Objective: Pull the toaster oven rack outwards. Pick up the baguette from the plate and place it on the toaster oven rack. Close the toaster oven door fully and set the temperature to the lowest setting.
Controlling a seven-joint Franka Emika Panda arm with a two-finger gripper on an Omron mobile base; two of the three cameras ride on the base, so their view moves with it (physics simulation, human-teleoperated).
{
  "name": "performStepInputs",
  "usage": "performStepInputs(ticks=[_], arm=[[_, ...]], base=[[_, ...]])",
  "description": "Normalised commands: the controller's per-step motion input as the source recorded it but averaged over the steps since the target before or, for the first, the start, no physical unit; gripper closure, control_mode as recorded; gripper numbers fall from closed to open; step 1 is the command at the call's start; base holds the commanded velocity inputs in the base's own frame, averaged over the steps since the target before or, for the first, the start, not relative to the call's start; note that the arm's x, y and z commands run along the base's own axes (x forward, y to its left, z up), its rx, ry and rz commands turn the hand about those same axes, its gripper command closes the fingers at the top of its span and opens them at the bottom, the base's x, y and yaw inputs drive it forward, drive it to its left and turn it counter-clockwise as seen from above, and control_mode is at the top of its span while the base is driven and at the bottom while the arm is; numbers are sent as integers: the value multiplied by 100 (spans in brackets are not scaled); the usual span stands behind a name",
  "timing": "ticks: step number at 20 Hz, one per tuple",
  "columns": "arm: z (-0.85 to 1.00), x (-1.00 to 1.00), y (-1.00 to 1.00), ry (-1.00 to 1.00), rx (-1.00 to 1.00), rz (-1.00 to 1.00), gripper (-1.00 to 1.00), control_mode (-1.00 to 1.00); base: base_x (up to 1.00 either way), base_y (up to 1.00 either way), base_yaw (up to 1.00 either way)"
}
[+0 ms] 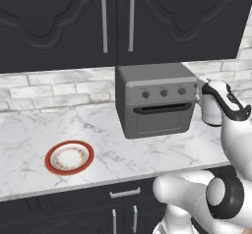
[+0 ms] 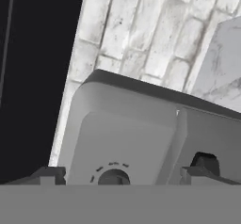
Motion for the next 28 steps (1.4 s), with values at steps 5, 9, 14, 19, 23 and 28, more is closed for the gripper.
performStepInputs(ticks=[5, 9, 14, 19, 23, 28], arm=[[22, -29, -27, 5, 0, 0, -100, -100], [-26, 0, -26, 24, 0, 0, -100, -100], [-78, 0, -12, 26, 0, 3, -100, -100], [-62, 11, -4, 23, 0, 17, -100, -100], [-44, 44, -5, 22, 0, 13, -100, -100], [-44, 64, -1, 14, 0, 5, -100, -100]], base=[[0, 0, 0], [0, 0, 0], [0, 0, 0], [0, 0, 0], [0, 0, 0], [0, 0, 0]])
